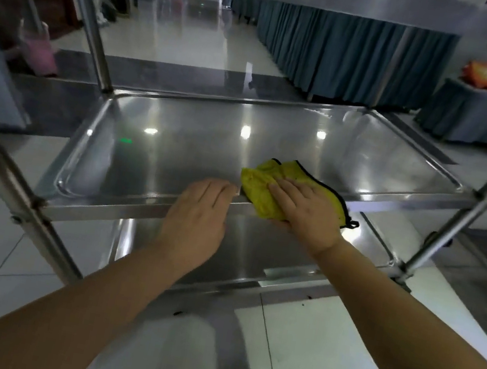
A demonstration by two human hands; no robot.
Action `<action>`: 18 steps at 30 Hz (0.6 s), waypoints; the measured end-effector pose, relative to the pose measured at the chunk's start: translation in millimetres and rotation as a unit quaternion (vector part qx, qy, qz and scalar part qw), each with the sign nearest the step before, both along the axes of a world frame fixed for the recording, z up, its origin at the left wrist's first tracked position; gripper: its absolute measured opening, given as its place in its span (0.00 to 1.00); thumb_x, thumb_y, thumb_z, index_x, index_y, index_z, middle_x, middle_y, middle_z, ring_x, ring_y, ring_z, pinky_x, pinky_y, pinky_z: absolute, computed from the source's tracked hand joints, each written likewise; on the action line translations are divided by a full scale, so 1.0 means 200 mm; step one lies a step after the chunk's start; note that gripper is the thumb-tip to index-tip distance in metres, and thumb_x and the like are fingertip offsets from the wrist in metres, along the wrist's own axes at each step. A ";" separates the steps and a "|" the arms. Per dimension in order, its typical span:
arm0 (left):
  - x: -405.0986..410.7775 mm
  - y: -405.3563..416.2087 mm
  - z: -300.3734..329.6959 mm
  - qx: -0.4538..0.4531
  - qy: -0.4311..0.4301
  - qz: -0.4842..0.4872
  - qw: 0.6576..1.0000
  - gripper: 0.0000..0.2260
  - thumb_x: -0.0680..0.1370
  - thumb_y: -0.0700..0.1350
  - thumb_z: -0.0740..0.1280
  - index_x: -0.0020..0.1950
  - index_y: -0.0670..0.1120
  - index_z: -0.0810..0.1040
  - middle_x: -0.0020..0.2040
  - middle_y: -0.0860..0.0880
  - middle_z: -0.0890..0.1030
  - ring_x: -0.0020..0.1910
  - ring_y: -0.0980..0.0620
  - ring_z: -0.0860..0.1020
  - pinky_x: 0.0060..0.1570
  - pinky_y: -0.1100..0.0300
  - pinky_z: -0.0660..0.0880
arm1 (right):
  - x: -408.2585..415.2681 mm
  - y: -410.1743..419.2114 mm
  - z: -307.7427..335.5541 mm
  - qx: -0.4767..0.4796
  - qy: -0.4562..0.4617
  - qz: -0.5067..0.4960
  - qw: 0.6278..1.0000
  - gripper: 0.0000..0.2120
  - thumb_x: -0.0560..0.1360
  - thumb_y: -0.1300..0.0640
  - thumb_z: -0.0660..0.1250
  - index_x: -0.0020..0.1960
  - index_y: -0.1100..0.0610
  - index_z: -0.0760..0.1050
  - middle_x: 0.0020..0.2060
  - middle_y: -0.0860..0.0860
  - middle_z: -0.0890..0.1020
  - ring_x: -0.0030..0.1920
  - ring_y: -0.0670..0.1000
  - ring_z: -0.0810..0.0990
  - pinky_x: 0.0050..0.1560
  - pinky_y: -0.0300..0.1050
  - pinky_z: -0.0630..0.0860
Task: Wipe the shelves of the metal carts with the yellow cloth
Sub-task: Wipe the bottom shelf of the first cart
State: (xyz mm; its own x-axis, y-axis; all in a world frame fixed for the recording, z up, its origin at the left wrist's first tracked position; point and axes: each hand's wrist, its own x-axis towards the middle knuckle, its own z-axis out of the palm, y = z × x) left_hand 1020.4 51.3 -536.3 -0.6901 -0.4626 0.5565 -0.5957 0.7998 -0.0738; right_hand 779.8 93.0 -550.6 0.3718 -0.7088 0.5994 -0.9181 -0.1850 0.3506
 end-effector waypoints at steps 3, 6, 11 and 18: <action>-0.27 0.05 -0.01 0.022 -0.050 0.009 0.998 0.28 0.65 0.39 0.70 0.65 0.35 0.72 0.60 0.39 0.77 0.59 0.41 0.74 0.65 0.50 0.65 | -0.26 0.08 -0.02 -0.036 -0.013 -0.028 0.999 0.24 0.73 0.46 0.61 0.63 0.59 0.69 0.54 0.59 0.82 0.51 0.60 0.81 0.52 0.51 0.71; -0.46 0.13 -0.03 0.048 -0.100 0.048 0.993 0.33 0.62 0.41 0.74 0.67 0.36 0.72 0.59 0.40 0.78 0.55 0.41 0.76 0.60 0.48 0.71 | -0.51 0.15 -0.04 -0.044 -0.026 -0.065 0.997 0.24 0.72 0.46 0.65 0.63 0.58 0.70 0.54 0.59 0.81 0.51 0.61 0.81 0.55 0.52 0.67; -0.59 0.18 -0.02 0.050 -0.116 0.124 0.984 0.31 0.61 0.39 0.75 0.64 0.37 0.74 0.56 0.38 0.78 0.51 0.38 0.76 0.55 0.44 0.73 | -0.87 0.28 -0.02 -0.017 -0.075 -0.112 0.991 0.30 0.62 0.53 0.79 0.60 0.59 0.75 0.52 0.59 0.81 0.50 0.62 0.80 0.51 0.53 0.76; -0.72 0.29 0.04 0.069 -0.167 0.215 0.960 0.28 0.64 0.36 0.70 0.64 0.36 0.71 0.59 0.36 0.75 0.56 0.38 0.75 0.61 0.46 0.71 | -1.25 0.44 0.03 0.071 -0.131 -0.188 0.971 0.30 0.60 0.59 0.80 0.60 0.62 0.76 0.52 0.61 0.80 0.51 0.65 0.78 0.51 0.55 0.75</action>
